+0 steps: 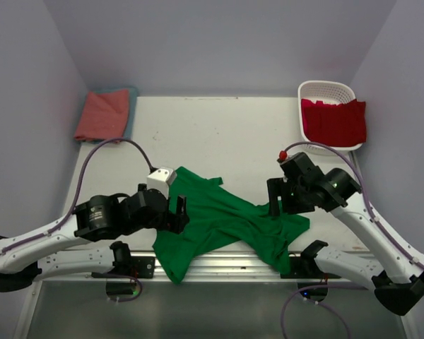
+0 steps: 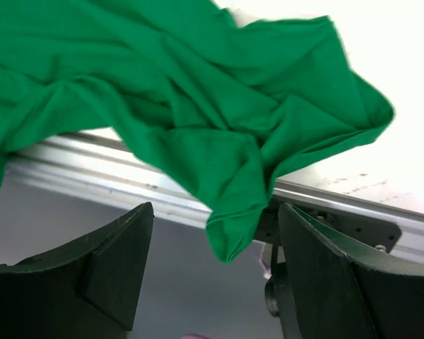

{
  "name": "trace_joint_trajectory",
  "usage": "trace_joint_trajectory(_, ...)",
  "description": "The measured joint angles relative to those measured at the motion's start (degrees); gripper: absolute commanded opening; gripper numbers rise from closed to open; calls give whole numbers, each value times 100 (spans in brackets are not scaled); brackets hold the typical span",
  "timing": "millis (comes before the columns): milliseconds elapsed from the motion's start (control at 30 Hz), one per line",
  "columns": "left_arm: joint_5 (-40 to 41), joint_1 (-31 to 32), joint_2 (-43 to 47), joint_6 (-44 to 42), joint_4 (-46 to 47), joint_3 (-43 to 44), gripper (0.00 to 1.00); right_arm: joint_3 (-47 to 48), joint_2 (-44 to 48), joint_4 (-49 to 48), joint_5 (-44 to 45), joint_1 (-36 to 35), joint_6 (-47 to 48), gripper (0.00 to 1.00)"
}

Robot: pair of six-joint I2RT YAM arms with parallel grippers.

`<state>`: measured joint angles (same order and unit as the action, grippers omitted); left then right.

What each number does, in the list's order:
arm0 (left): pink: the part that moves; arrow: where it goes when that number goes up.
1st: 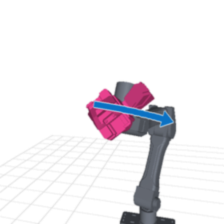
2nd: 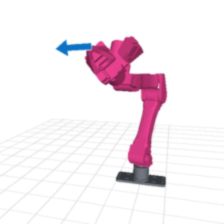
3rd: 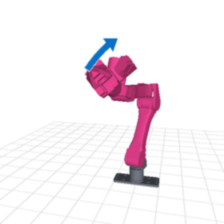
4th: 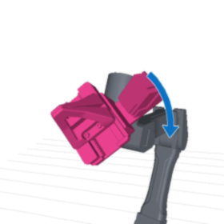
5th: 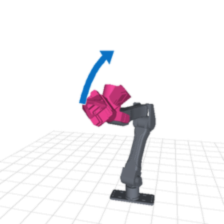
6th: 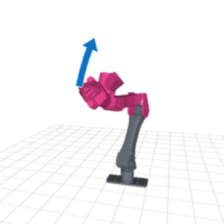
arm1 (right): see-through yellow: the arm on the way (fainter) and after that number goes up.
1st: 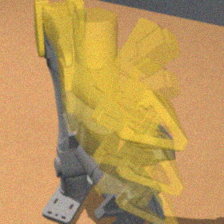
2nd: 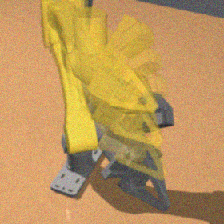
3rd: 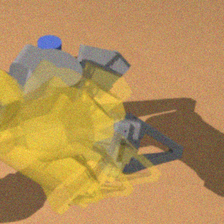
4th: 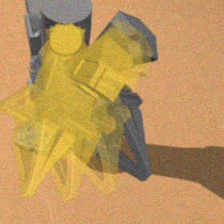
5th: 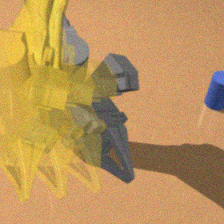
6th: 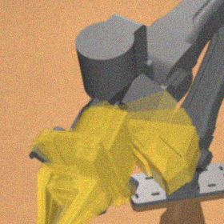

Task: Fold and stack the t-shirts
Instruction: Flatten the tshirt out

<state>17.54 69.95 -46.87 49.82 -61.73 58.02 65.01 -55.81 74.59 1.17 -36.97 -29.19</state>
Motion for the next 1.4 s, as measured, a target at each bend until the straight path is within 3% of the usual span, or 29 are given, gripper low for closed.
trace_joint_trajectory(200, 1718, -166, -621, -780, 706, 61, 100, 2, -575, -398, 850, 0, 28, 66)
trace_joint_trajectory(267, 1679, -710, -931, -1292, 1309, -7, 100, 4, -719, -619, 1051, 2, 26, 62)
trace_joint_trajectory(467, 1047, -3130, -2031, -2389, 2833, -142, 96, 44, -859, -1150, 1460, 2, 13, 56)
trace_joint_trajectory(600, 710, -3888, -3202, -2618, 3082, 247, 93, 42, -876, -1366, 1676, 4, 7, 54)
trace_joint_trajectory(700, 448, -4065, -4179, -2704, 3069, 719, 90, 42, -909, -1469, 1762, 28, 0, 52)
trace_joint_trajectory(967, -157, -4100, -5412, -2848, 3112, 1672, 82, -4, -940, -1668, 1871, 90, -15, 50)
trace_joint_trajectory(1267, -748, -4186, -6319, -2983, 3093, 1753, 71, -367, -761, -1794, 1880, 267, -13, 48)
trace_joint_trajectory(1333, -872, -4210, -6435, -2992, 3104, 1751, 54, -400, -758, -1849, 1880, 302, -11, 46)
trace_joint_trajectory(1367, -920, -4214, -6467, -3008, 3115, 1749, 54, -409, -756, -1860, 1880, 326, -11, 46)
trace_joint_trajectory(1400, -988, -4218, -6498, -3027, 3128, 1751, 38, -426, -756, -1882, 1880, 345, -11, 45)
